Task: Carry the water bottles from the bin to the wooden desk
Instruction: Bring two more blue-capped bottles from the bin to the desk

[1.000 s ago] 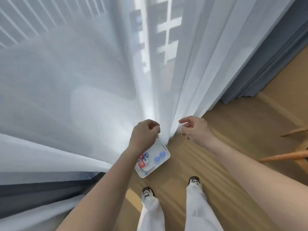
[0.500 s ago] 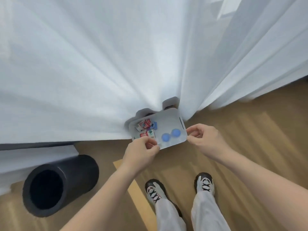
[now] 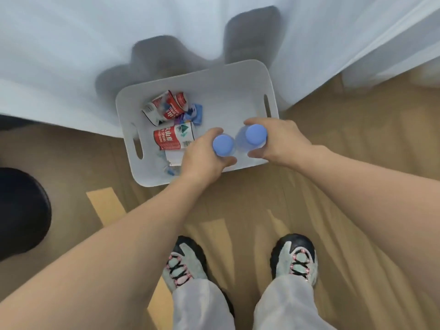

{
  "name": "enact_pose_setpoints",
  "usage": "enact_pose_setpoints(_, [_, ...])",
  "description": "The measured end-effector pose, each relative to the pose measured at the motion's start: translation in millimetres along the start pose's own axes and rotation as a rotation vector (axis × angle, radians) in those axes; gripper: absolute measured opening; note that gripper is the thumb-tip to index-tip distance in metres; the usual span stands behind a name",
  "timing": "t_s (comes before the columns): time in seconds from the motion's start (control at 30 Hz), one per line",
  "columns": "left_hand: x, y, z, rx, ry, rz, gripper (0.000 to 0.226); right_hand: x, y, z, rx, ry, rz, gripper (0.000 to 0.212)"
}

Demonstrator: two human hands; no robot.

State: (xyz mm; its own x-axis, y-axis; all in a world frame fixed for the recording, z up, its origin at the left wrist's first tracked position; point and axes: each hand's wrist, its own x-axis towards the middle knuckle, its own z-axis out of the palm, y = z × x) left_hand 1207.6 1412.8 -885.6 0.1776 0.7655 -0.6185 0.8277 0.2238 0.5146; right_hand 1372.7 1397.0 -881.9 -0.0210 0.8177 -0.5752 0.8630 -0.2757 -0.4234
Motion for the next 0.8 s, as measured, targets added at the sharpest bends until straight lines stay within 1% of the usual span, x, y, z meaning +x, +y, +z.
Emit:
enact_pose_setpoints(0.07, [-5.0,4.8,-4.5,0.003,0.048,0.007,0.049,-7.0,1.2,0.2,-0.020,0.037,0.010,0.055])
enact_pose_setpoints(0.1, [-12.1,9.5,-13.5,-0.009,0.083,0.010,0.037,-16.2,-2.2,-5.6,-0.004,0.060,0.025,0.052])
enact_pose_setpoints(0.13, [-22.5,14.8,-25.7,-0.032,0.123,0.011,0.030,-29.2,-8.3,-15.1,0.053,0.097,0.034,0.049])
enact_pose_setpoints(0.17, [-36.1,22.1,-41.0,-0.063,0.165,0.010,0.030,-45.5,-16.9,-29.0,0.156,0.146,0.044,0.046])
enact_pose_setpoints(0.23, [-74.1,41.6,-81.6,-0.151,0.248,-0.001,0.038,-84.2,-38.8,-68.0,0.424,0.235,0.089,0.040])
enact_pose_setpoints(0.27, [-98.1,54.7,-106.8,-0.200,0.279,-0.002,0.042,-105.7,-51.7,-91.6,0.535,0.250,0.104,0.039])
enact_pose_setpoints(0.3, [-123.7,68.8,-133.8,-0.249,0.290,0.002,0.043,-127.8,-66.5,-117.4,0.612,0.244,0.103,0.039])
enact_pose_setpoints(0.4, [-206.0,115.4,-223.0,-0.408,0.272,0.053,0.035,-191.1,-122.7,-207.4,0.787,0.179,0.040,0.040])
enact_pose_setpoints(0.43, [-236.2,135.3,-254.2,-0.484,0.291,0.069,0.036,-212.7,-145.5,-240.9,0.858,0.154,0.007,0.039])
enact_pose_setpoints(0.5, [-300.1,174.4,-311.5,-0.632,0.380,0.119,0.038,-256.3,-194.2,-305.7,0.959,0.119,-0.094,0.038])
enact_pose_setpoints(0.6, [-390.9,232.7,-389.4,-0.757,0.525,0.253,0.045,-320.3,-274.2,-390.5,1.040,0.113,-0.277,0.035])
enact_pose_setpoints(0.67, [-448.3,265.0,-435.6,-0.825,0.612,0.329,0.041,-362.4,-329.0,-437.0,1.072,0.087,-0.400,0.026])
enact_pose_setpoints(0.73, [-511.1,289.4,-475.8,-0.869,0.718,0.399,0.034,-406.5,-381.0,-473.8,1.089,0.025,-0.525,0.021])
enact_pose_setpoints(0.8, [-578.1,305.8,-505.4,-0.894,0.832,0.465,0.030,-453.9,-429.4,-502.5,1.056,-0.053,-0.661,0.028])
